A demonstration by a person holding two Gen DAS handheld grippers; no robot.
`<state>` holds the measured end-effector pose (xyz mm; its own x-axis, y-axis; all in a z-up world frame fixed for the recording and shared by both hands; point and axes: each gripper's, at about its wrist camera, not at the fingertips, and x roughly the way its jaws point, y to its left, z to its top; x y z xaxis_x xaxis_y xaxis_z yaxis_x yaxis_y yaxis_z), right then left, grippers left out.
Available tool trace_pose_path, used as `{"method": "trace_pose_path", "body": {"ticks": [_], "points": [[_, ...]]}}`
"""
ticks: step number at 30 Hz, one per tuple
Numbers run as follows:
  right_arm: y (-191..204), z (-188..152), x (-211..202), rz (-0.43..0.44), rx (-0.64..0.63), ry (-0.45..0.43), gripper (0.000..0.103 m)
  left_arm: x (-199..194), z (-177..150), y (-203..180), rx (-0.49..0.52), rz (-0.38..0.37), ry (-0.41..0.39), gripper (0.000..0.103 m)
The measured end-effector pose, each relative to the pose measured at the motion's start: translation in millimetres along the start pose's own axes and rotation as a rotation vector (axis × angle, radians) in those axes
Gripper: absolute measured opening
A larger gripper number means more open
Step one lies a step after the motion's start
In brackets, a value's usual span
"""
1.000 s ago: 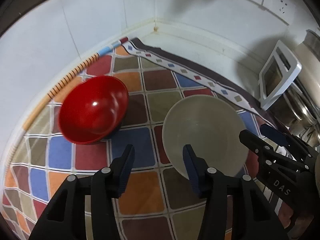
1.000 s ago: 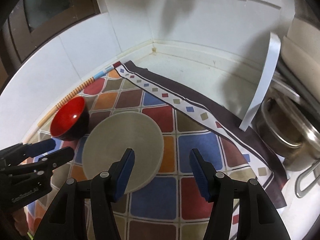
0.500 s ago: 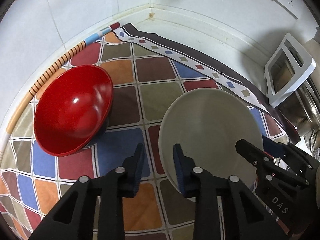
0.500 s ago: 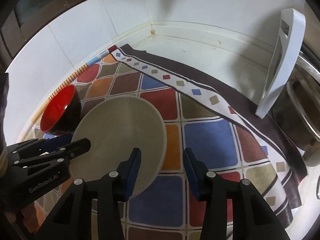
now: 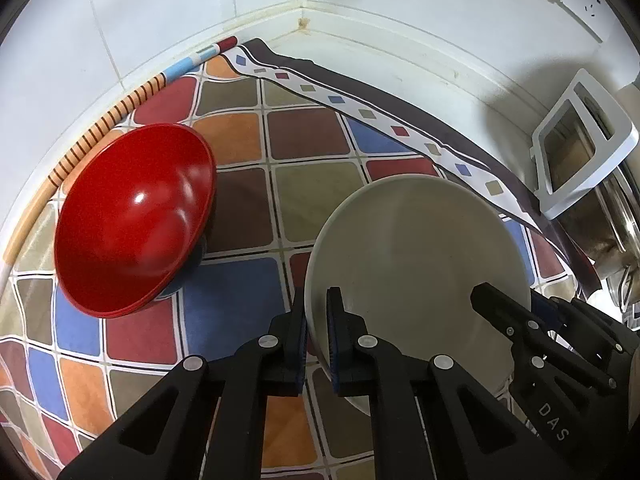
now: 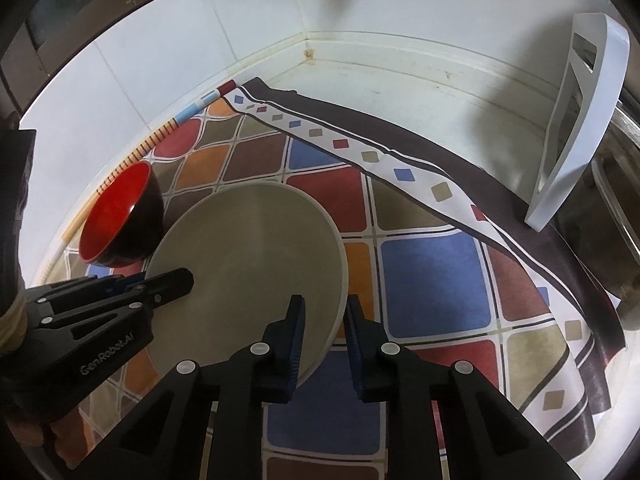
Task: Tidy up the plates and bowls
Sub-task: 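Close both tools on the rim of the white bowl, then lift the white bowl with both tools and carry it over the pink bowl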
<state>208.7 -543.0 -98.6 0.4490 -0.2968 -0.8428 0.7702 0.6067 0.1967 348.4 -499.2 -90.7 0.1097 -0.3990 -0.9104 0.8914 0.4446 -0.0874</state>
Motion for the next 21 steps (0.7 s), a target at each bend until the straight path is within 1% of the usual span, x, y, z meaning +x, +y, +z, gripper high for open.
{"method": "trace_pose_path", "body": {"ticks": [9,21], "points": [[7.4,2.5,-8.3,0.015,-0.007,-0.006,0.02,-26.6,-5.9,7.0,-0.029,0.01,-0.038,0.01],[33.6,-0.4,-49.8,0.057,-0.074,-0.067,0.02,-82.1,-37.0,21.4,-0.115,0.023,-0.114,0.01]]}}
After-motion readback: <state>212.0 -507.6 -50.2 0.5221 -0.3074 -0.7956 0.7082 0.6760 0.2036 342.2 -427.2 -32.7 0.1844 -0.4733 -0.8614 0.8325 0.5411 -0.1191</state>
